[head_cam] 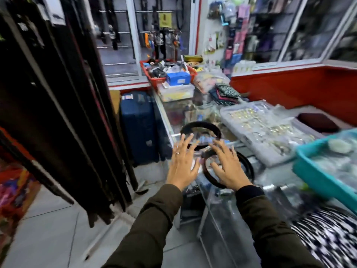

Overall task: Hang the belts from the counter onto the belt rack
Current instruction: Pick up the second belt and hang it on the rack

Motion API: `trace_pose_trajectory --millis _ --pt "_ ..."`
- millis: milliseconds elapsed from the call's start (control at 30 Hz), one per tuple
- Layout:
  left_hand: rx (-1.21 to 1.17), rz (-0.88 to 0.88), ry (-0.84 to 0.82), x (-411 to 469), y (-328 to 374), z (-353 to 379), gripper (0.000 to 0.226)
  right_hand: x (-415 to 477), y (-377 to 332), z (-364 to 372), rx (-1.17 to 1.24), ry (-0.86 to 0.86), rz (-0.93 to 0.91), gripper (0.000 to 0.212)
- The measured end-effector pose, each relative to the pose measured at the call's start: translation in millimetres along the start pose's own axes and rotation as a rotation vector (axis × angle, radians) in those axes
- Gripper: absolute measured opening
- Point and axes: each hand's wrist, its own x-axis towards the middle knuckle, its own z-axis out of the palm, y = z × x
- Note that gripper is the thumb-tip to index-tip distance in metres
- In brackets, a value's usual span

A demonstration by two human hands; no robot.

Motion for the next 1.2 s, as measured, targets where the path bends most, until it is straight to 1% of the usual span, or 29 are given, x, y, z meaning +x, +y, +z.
trace_pose_trajectory --millis 67,133,200,267,300,367,433,533,633,700,767,833,900,967,1000,1033,1100,1200 --pt "-0.079 0.082 -0.168 -4.0 8.0 18.9 0.057 -19.1 22.8 -9.0 -0.010 -0.169 0.068 0.072" --pt "-0.100 0.147 -0.350 -9.7 13.6 35.1 0.061 -35.7 39.4 -14.7 -0.013 -0.277 0.138 0.066" --pt "-0.078 0.174 -0.506 -16.3 17.0 48.0 0.071 -48.0 50.6 -17.3 0.018 -0.344 0.186 0.061" --pt "-0.007 0.186 -0.587 -21.4 20.7 55.2 0.077 -55.4 56.1 -17.3 -0.001 -0.384 0.204 0.055" --pt "0.034 0.205 -0.574 -22.9 22.6 57.2 0.072 -57.1 59.0 -16.3 -0.019 -0.367 0.192 0.049" --pt "0.079 0.235 -0.495 -23.2 24.9 56.3 0.050 -56.7 61.0 -15.3 -0.014 -0.313 0.185 0.036" --pt "0.049 0.231 -0.446 -22.5 25.3 49.7 0.036 -53.1 60.0 -16.8 0.011 -0.306 0.192 0.027" --pt "-0.043 0.221 -0.383 -26.9 16.8 36.0 0.029 -46.2 51.8 -17.7 0.074 -0.339 0.202 0.018" --pt "-0.078 0.172 -0.331 -37.0 1.1 17.0 0.029 -37.2 32.1 -13.7 0.234 -0.368 0.192 0.022" --pt "-0.117 0.112 -0.250 -44.1 -10.6 1.3 0.029 -28.4 13.2 -8.1 0.333 -0.362 0.161 0.020" --pt "-0.205 0.066 -0.127 -48.8 -22.5 -14.8 0.025 -18.2 -8.6 -3.3 0.427 -0.332 0.129 0.019" --pt "-0.305 -0.015 0.006 -51.8 -34.4 -33.1 0.029 -6.6 -33.5 1.2 0.505 -0.280 0.108 0.022" --pt "-0.424 -0.182 0.140 -52.3 -45.1 -51.8 0.036 6.5 -58.3 3.9 0.590 -0.209 0.094 0.027" --pt "-0.641 -0.423 0.228 -51.5 -51.6 -73.1 0.042 19.8 -84.1 5.6 0.656 -0.151 0.068 0.031" --pt "-0.779 -0.521 0.258 -51.2 -54.5 -83.6 0.040 25.1 -96.7 6.4 0.680 -0.127 0.056 0.031" --pt "-0.898 -0.578 0.275 -51.1 -58.9 -93.5 0.032 29.8 -109.5 7.9 0.708 -0.110 0.045 0.031" --pt "-1.009 -0.604 0.281 -51.5 -63.4 -111.6 0.013 37.2 -131.4 12.1 0.789 -0.089 0.020 0.029" --pt "-1.055 -0.594 0.298 -57.9 -66.6 -136.5 0.004 44.9 -160.6 22.2 0.878 -0.084 -0.015 0.029"
